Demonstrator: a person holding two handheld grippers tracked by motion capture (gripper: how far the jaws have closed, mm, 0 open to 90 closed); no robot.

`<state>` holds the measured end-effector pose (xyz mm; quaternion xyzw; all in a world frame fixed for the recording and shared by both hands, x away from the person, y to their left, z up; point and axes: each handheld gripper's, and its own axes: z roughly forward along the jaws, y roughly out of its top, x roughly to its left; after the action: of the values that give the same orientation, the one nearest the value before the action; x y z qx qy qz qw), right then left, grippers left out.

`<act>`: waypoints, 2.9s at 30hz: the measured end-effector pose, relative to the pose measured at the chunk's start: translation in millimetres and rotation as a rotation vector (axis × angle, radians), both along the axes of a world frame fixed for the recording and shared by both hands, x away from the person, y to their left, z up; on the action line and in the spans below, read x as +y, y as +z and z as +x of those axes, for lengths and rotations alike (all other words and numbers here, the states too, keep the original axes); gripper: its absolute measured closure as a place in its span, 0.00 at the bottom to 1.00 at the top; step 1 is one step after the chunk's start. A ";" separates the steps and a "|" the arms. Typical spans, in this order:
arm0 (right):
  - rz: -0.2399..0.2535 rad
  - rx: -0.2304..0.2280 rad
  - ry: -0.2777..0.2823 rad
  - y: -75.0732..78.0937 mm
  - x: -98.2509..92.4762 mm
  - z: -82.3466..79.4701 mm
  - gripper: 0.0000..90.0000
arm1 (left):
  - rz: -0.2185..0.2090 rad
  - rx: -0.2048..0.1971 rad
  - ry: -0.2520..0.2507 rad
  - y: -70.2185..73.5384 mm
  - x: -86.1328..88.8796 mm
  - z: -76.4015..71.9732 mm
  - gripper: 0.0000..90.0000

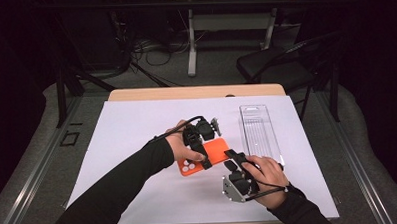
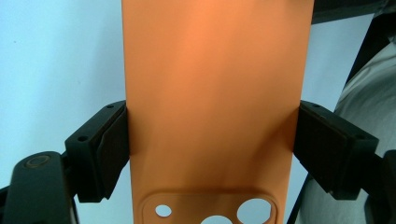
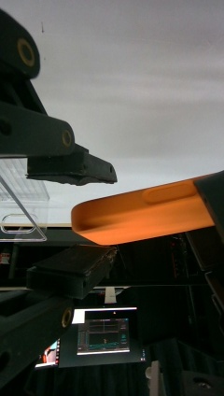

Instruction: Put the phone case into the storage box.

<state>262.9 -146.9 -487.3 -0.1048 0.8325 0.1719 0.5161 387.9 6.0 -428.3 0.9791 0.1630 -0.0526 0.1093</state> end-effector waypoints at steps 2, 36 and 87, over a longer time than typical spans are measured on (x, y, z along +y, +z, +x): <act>-0.013 -0.013 0.006 -0.9 1.1 -0.5 0.65 | 0.001 0.001 -0.001 -0.3 -0.1 -0.1 0.18; -0.145 -0.160 0.038 -11.9 9.3 -0.7 0.76 | -0.023 0.071 0.008 -3.4 -0.2 2.3 0.18; -0.216 -0.210 0.060 -20.9 12.8 -0.4 0.86 | -0.034 0.142 0.024 -10.4 1.2 7.0 0.18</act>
<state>262.5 -134.1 -508.2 -0.2018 0.7842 0.0846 0.5806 394.9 7.2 -438.7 0.9689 0.1812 -0.1236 0.1149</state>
